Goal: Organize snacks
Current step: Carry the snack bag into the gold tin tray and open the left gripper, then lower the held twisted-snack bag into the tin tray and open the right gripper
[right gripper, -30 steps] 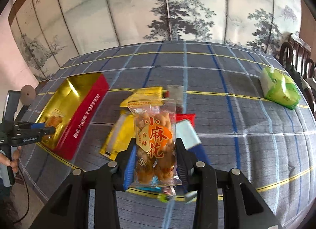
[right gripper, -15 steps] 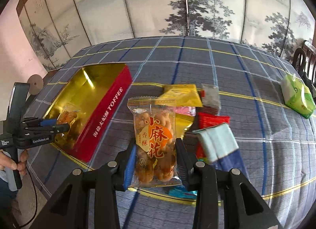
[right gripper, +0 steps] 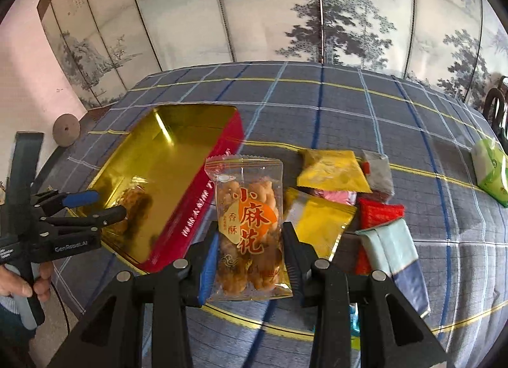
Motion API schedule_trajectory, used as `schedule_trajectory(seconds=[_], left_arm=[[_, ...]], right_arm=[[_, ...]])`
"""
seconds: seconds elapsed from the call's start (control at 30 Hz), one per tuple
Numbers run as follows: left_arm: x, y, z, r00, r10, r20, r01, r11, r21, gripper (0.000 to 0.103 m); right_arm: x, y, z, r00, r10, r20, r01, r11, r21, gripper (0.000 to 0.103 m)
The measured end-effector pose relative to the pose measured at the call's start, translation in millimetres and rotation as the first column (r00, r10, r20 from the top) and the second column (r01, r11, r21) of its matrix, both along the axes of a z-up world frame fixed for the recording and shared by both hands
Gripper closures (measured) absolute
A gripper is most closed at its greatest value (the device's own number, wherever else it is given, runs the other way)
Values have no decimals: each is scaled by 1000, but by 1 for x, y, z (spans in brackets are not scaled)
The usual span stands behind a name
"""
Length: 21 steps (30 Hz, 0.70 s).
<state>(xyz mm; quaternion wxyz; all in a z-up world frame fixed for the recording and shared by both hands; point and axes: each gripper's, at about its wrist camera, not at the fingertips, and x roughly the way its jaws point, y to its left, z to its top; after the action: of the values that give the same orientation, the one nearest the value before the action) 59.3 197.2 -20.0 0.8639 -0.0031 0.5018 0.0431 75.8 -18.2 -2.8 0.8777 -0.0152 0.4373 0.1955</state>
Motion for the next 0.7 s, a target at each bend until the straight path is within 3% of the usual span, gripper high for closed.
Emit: schedule_trajectory(seconds=[0.33, 0.7], left_arm=[[-40, 36, 38, 977, 178, 118, -178, 984, -12, 33], [-71, 57, 41, 958, 264, 115, -258, 964, -59, 32]], right_arm=[[0, 26, 1, 999, 33, -15, -32, 999, 22, 65], [1, 83, 7, 996, 92, 9, -92, 996, 19, 65]])
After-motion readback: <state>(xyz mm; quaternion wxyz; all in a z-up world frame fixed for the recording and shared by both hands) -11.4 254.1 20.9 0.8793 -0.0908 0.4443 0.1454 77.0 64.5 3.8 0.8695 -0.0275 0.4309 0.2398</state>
